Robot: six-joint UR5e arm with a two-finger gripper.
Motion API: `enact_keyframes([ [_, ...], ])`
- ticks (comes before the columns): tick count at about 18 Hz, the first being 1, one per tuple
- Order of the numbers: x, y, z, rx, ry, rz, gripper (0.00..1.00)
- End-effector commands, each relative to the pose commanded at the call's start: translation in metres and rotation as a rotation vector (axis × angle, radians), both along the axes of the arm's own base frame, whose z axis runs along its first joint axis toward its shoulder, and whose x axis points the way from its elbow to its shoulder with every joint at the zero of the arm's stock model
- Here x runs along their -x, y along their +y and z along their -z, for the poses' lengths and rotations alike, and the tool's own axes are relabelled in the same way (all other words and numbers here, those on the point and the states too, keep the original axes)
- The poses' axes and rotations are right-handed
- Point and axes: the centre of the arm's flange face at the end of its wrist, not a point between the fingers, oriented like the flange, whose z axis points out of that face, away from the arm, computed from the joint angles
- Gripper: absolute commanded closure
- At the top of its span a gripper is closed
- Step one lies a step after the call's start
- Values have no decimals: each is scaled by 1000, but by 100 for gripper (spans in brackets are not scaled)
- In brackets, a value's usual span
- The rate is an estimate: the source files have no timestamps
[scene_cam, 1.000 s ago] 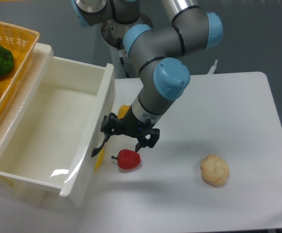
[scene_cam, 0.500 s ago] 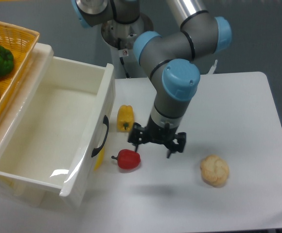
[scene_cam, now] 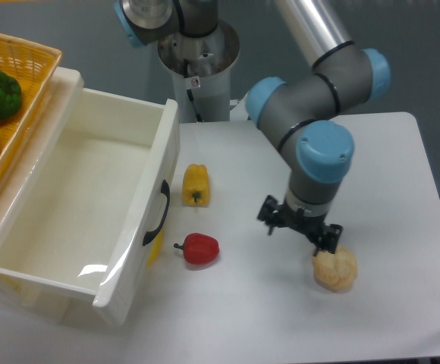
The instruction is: Slide open the top white drawer
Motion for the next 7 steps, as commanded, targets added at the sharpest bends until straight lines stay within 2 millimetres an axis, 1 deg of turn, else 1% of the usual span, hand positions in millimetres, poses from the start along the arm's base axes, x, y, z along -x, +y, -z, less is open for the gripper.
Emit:
enact_keyframes([
  [1,9,1,-2,8,17,7,0],
  [3,30,-7,-5,-4,27,-14,0],
  [5,38,-7,-9,-11,36,-22,0],
  [7,47,-16,-8,-10,36,-37,0],
])
